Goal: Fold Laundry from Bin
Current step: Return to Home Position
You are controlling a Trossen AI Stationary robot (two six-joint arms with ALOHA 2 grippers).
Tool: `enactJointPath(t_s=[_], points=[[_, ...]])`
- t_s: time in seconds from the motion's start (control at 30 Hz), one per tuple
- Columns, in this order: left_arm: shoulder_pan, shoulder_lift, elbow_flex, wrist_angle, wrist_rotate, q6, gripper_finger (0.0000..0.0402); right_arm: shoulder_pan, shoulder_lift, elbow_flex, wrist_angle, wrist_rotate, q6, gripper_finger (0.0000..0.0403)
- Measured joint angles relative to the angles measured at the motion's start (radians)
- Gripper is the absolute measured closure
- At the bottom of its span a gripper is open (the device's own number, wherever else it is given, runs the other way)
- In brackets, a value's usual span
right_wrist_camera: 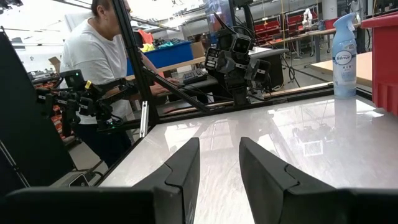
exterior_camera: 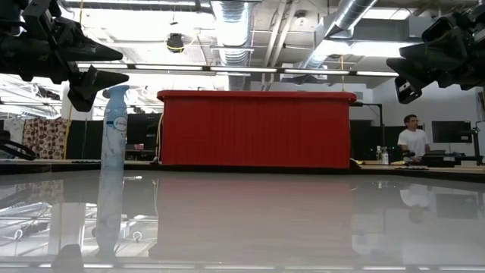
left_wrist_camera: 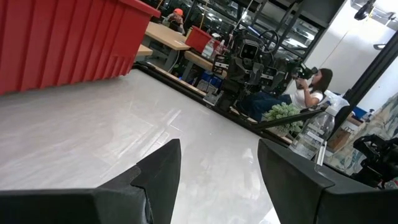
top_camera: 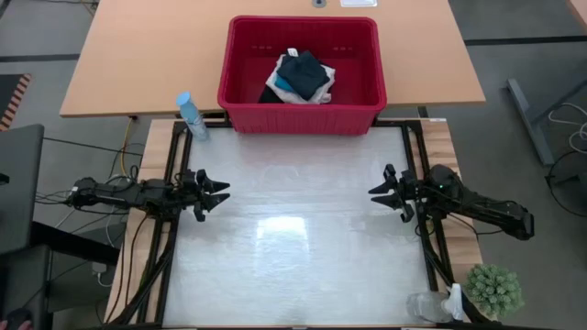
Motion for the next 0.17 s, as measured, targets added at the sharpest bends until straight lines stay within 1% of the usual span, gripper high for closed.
enactJointPath(t_s=[0.17], points=[[0.0, 0.0, 0.0, 0.0, 0.0, 0.0, 0.0198, 0.0, 0.0, 0.0, 0.0, 0.0, 0.0, 0.0265]])
